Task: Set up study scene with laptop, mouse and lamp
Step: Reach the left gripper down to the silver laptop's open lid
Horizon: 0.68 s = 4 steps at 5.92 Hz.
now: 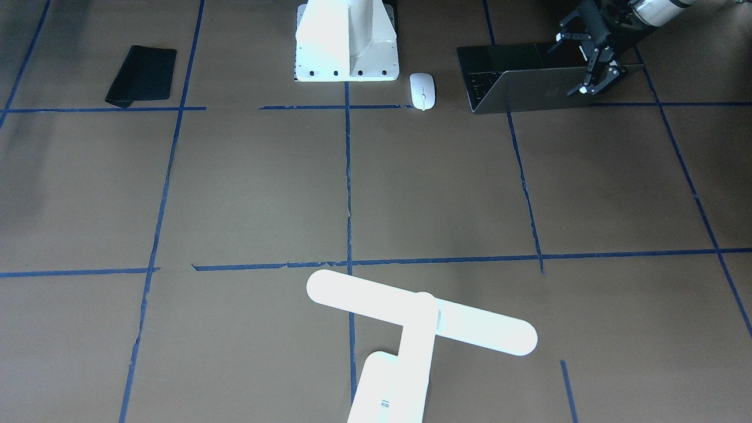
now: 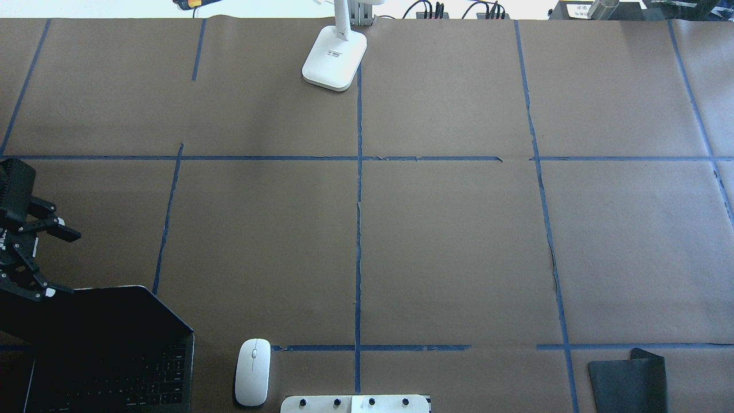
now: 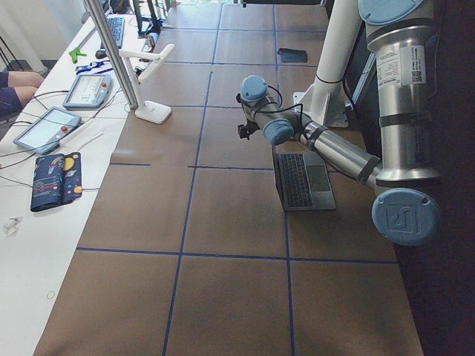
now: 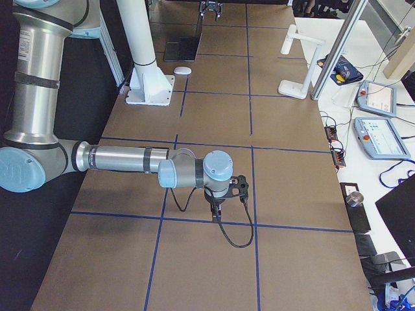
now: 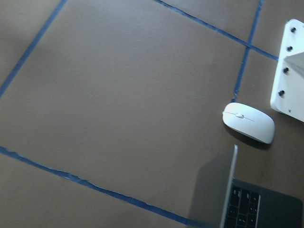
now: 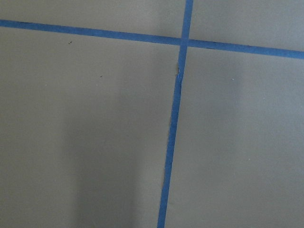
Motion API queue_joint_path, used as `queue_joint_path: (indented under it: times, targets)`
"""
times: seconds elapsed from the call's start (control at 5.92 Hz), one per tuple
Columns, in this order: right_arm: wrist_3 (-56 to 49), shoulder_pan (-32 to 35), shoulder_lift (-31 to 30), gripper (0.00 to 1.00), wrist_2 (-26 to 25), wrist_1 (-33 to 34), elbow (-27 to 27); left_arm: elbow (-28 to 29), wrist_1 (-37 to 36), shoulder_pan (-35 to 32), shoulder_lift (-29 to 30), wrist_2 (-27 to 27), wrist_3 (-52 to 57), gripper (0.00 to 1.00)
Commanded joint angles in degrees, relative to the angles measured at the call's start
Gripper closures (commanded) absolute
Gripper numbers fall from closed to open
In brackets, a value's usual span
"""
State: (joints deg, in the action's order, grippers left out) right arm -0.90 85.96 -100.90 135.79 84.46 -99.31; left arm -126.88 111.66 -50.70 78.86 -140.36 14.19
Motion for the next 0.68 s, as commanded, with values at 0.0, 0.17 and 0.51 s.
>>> queue_joint_path:
  times: [0.0, 0.17, 0.51]
  targets:
    - [-0.06, 0.0, -0.09, 0.0, 0.0, 0.0, 0.08, 0.22, -0.04, 1.47, -4.65, 0.0, 5.39, 0.02]
    - [-0.06, 0.0, -0.09, 0.0, 0.0, 0.0, 0.08, 0.49, -0.04, 2.52, -5.64, 0.0, 5.76, 0.06]
    - [-0.15, 0.0, -0.18, 0.0, 0.0, -0.18, 0.08, 1.81, -0.57, 3.32, -4.77, 0.0, 5.85, 0.81]
